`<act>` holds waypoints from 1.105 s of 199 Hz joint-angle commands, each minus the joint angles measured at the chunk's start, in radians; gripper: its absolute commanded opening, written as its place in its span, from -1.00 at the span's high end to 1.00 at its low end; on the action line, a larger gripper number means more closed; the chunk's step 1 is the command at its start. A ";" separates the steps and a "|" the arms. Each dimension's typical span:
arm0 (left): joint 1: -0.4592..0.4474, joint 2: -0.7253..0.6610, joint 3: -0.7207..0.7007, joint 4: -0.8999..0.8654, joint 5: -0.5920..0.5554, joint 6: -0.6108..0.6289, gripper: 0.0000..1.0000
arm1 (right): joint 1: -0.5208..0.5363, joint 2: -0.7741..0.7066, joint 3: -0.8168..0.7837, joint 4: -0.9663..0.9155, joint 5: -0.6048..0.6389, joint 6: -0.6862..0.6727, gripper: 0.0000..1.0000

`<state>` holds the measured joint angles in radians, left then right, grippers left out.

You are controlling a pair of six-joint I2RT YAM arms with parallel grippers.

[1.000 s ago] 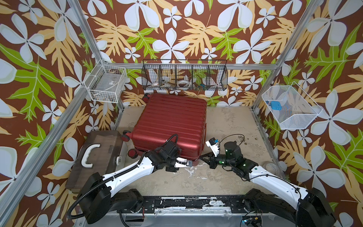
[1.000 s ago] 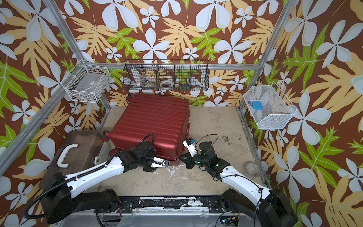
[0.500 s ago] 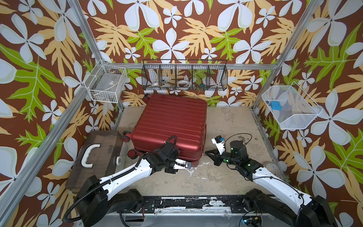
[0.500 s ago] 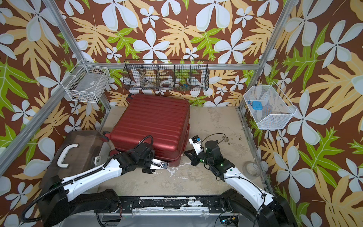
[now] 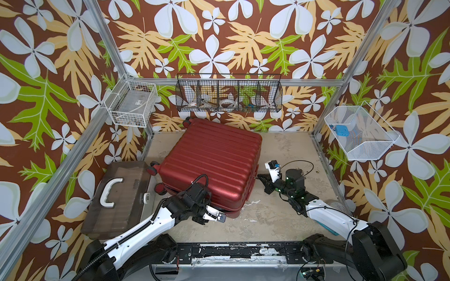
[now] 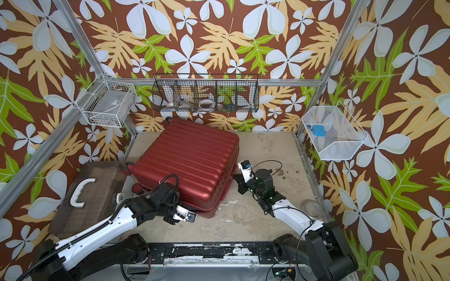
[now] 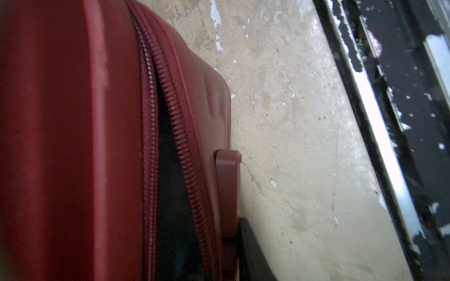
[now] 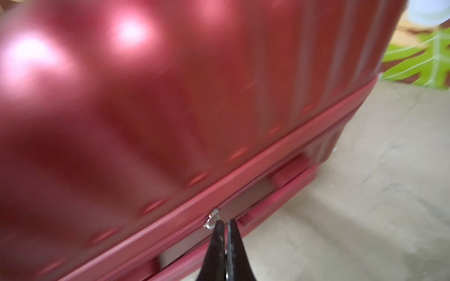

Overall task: Open the suitcase zippers
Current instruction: Unzip the zipper on the suitcase, then adjust the suitcase at the center of the board.

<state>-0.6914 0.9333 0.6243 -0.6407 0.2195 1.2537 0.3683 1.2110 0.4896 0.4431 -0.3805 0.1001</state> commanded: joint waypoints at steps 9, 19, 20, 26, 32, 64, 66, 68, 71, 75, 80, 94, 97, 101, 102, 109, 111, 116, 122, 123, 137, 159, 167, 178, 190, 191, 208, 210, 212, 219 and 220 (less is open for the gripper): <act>0.030 -0.101 -0.005 -0.159 -0.135 0.187 1.00 | -0.045 0.091 0.035 0.187 0.150 -0.064 1.00; 0.030 -0.133 -0.003 -0.188 -0.148 0.199 1.00 | -0.078 0.137 0.045 0.232 0.131 -0.051 1.00; 0.030 -0.136 -0.004 -0.191 -0.148 0.201 1.00 | -0.080 0.142 0.046 0.237 0.129 -0.050 1.00; 0.030 -0.154 -0.002 -0.209 -0.154 0.209 1.00 | -0.100 0.168 0.050 0.268 0.120 -0.040 1.00; 0.030 -0.171 -0.002 -0.225 -0.159 0.215 1.00 | -0.118 0.193 0.057 0.295 0.111 -0.034 1.00; 0.030 -0.231 -0.006 -0.283 -0.188 0.222 1.00 | -0.196 0.281 0.120 0.356 0.090 -0.025 1.00; 0.030 -0.234 -0.007 -0.285 -0.189 0.222 1.00 | -0.199 0.286 0.124 0.356 0.089 -0.025 1.00; 0.030 -0.237 -0.008 -0.286 -0.190 0.221 1.00 | -0.203 0.290 0.129 0.356 0.086 -0.026 1.00; 0.030 -0.240 -0.008 -0.288 -0.192 0.221 1.00 | -0.210 0.298 0.135 0.359 0.081 -0.026 1.00; 0.030 -0.246 -0.009 -0.292 -0.193 0.223 1.00 | -0.216 0.308 0.143 0.364 0.074 -0.026 1.00; 0.030 -0.252 -0.010 -0.294 -0.193 0.225 1.00 | -0.225 0.321 0.152 0.373 0.064 -0.024 1.00; 0.030 -0.266 -0.009 -0.299 -0.194 0.229 1.00 | -0.252 0.364 0.176 0.393 0.039 -0.008 1.00; 0.030 -0.268 -0.009 -0.300 -0.193 0.230 1.00 | -0.259 0.375 0.180 0.404 0.031 -0.001 1.00; 0.030 -0.271 -0.007 -0.303 -0.191 0.230 1.00 | -0.266 0.389 0.185 0.416 0.019 0.007 1.00; 0.030 -0.272 -0.008 -0.303 -0.191 0.230 1.00 | -0.268 0.392 0.187 0.418 0.015 0.009 1.00; 0.030 -0.275 -0.008 -0.303 -0.189 0.230 1.00 | -0.281 0.416 0.199 0.434 -0.006 0.028 1.00; 0.030 -0.276 -0.008 -0.303 -0.189 0.229 1.00 | -0.284 0.423 0.203 0.437 -0.012 0.033 1.00; 0.030 -0.279 -0.008 -0.302 -0.187 0.230 1.00 | -0.288 0.439 0.214 0.444 -0.028 0.044 1.00; 0.030 -0.282 -0.008 -0.298 -0.186 0.232 1.00 | -0.290 0.459 0.228 0.445 -0.051 0.052 1.00; 0.030 -0.283 -0.009 -0.297 -0.185 0.232 1.00 | -0.290 0.462 0.232 0.445 -0.055 0.053 1.00; 0.030 -0.293 -0.012 -0.273 -0.176 0.240 1.00 | -0.290 0.503 0.277 0.421 -0.125 0.081 1.00; 0.030 -0.300 -0.017 -0.221 -0.148 0.259 1.00 | -0.290 0.521 0.301 0.415 -0.161 0.124 1.00; 0.030 -0.297 -0.019 -0.197 -0.137 0.261 1.00 | -0.292 0.520 0.314 0.388 -0.171 0.132 1.00; 0.030 -0.289 -0.027 -0.158 -0.116 0.265 1.00 | -0.295 0.521 0.341 0.331 -0.184 0.155 0.89; 0.030 -0.270 -0.035 -0.103 -0.089 0.252 1.00 | -0.296 0.498 0.355 0.268 -0.121 0.187 0.32; 0.030 -0.268 -0.035 -0.099 -0.086 0.250 1.00 | -0.296 0.495 0.354 0.264 -0.113 0.188 0.28; 0.025 -0.213 -0.014 -0.039 -0.028 0.192 1.00 | -0.305 0.407 0.286 0.267 -0.005 0.225 -0.17; 0.022 -0.203 -0.008 -0.033 -0.024 0.182 1.00 | -0.307 0.396 0.274 0.270 0.007 0.232 -0.20; 0.019 -0.193 -0.004 -0.027 -0.020 0.169 1.00 | -0.311 0.384 0.261 0.273 0.017 0.241 -0.24; 0.001 -0.157 0.011 -0.003 -0.023 0.118 1.00 | -0.326 0.347 0.225 0.279 0.045 0.274 -0.31; -0.003 -0.151 0.012 0.000 -0.025 0.110 1.00 | -0.329 0.341 0.218 0.279 0.046 0.278 -0.32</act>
<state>-0.6662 0.7116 0.5941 -0.8795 0.1551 1.4685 0.0639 1.6405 0.7834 0.7250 -0.4889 0.2821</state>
